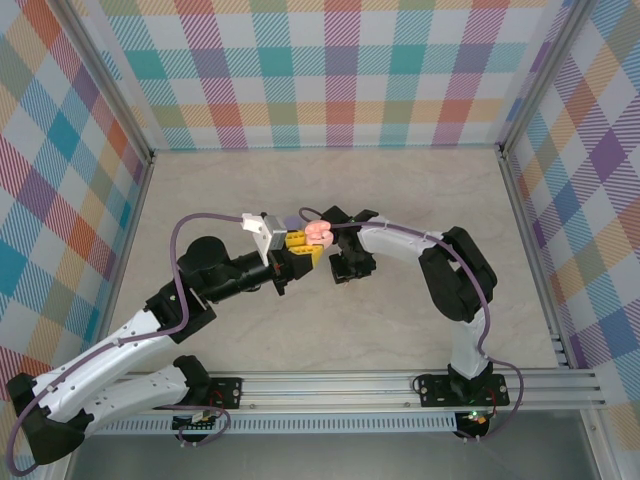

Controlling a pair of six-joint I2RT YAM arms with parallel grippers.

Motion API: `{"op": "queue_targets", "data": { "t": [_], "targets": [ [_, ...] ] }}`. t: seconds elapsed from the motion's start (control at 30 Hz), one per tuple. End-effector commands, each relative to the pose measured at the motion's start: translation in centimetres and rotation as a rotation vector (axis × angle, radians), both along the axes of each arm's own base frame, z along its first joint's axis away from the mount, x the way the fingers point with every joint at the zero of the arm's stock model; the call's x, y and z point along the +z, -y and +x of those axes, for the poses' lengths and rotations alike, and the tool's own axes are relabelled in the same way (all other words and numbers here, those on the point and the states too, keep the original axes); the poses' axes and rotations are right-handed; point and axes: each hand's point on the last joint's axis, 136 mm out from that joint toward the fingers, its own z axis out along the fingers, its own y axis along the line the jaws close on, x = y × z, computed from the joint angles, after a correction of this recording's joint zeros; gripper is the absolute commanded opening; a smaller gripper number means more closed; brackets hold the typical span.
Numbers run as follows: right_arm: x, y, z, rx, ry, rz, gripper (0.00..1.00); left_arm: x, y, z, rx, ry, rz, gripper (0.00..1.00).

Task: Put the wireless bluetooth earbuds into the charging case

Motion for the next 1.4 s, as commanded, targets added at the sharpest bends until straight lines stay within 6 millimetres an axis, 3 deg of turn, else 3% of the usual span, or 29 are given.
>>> {"op": "queue_targets", "data": {
  "t": [0.0,0.43,0.93,1.37],
  "targets": [
    [1.4,0.2,-0.9,-0.027,-0.007,0.012,0.41,0.7,0.2,-0.4,-0.013,0.027,-0.008,0.11],
    [-0.3,0.3,-1.2,-0.135,-0.041,0.004,0.33,0.6,0.3,-0.5,-0.019,0.021,-0.009,0.10],
    [-1.8,-0.4,-0.8,-0.093,-0.057,-0.022,0.25,0.3,0.4,-0.4,-0.019,0.015,-0.010,0.10],
    [-1.7,-0.3,-0.2,-0.072,-0.025,-0.064,0.36,0.4,0.5,-0.4,-0.021,0.014,-0.011,0.10]
  ]
}}
